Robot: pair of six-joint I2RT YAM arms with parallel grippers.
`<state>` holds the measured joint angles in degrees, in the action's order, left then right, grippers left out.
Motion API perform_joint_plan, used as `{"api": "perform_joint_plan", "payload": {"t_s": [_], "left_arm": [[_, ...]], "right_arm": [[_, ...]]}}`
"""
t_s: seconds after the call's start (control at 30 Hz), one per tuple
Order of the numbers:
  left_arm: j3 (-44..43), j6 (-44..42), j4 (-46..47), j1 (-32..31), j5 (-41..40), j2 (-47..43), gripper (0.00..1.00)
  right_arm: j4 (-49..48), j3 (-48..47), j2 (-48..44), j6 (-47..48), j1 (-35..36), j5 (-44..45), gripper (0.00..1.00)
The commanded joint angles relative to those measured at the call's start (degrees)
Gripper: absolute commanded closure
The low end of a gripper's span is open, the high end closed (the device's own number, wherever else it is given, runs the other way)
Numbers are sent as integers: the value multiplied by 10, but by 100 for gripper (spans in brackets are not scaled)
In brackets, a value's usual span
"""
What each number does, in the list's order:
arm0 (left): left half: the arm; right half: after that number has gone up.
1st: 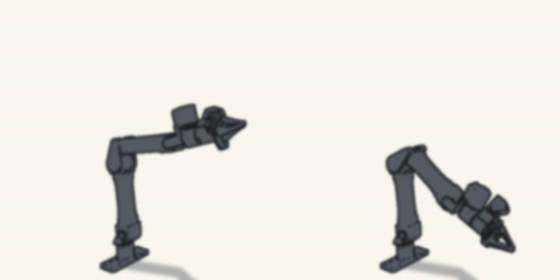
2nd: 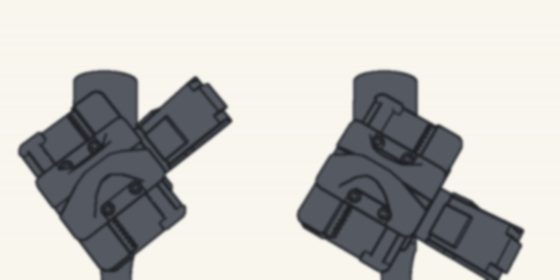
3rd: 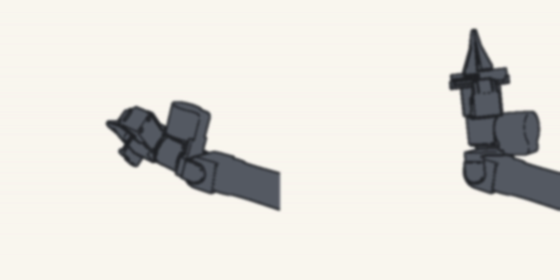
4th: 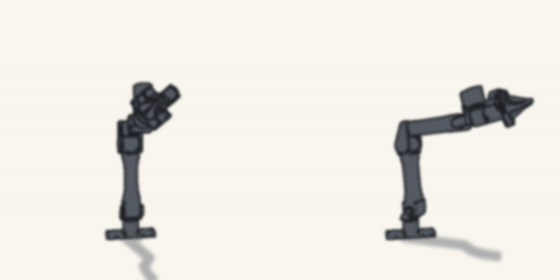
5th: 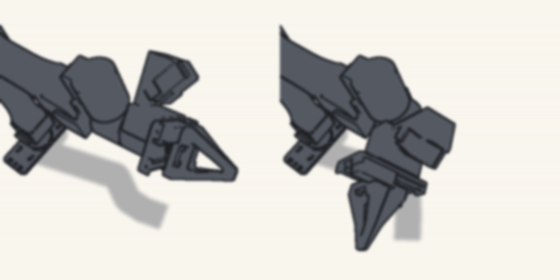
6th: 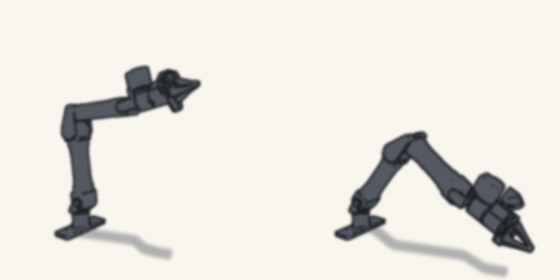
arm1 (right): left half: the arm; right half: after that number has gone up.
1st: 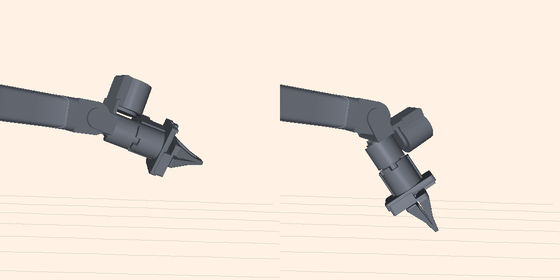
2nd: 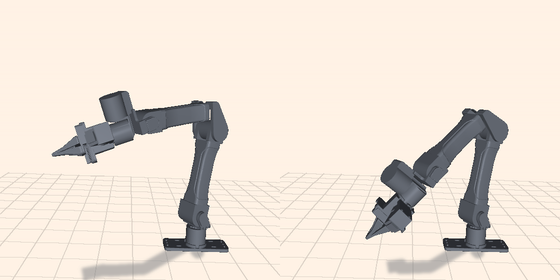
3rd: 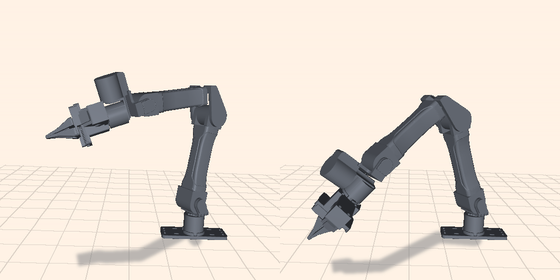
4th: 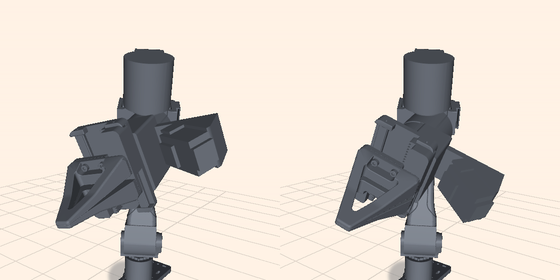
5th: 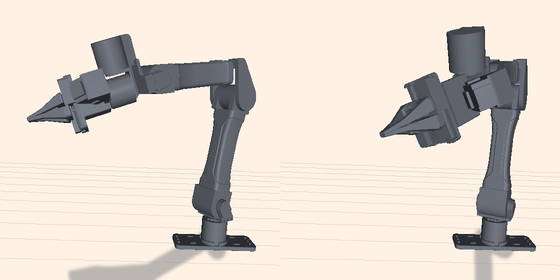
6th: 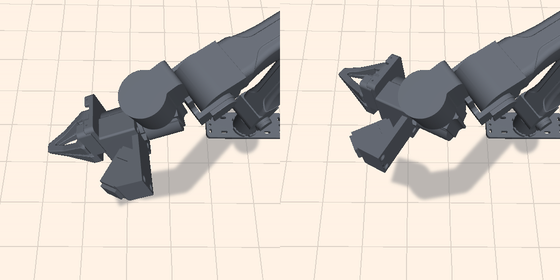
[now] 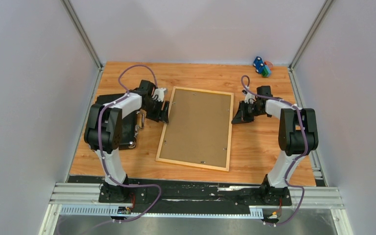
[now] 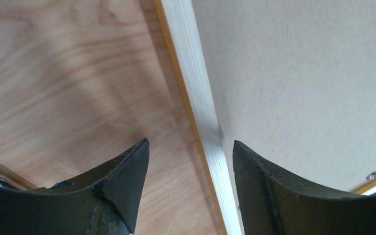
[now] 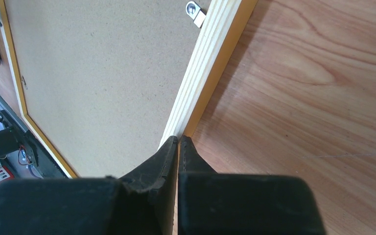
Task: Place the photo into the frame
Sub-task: Install the photo frame at the center of the board.
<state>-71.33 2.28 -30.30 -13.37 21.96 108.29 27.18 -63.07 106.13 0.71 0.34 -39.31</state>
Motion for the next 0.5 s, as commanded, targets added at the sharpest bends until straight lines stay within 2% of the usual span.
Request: {"api": "perform_joint_plan", "payload": {"t_s": [0.0, 0.47], "left_arm": [[15, -64, -60, 3, 41, -33, 28], [75, -149, -103, -30, 63, -72, 26]], "right_arm": [[1, -8, 15, 4, 3, 10, 97], [4, -32, 25, 11, 3, 14, 97]]}}
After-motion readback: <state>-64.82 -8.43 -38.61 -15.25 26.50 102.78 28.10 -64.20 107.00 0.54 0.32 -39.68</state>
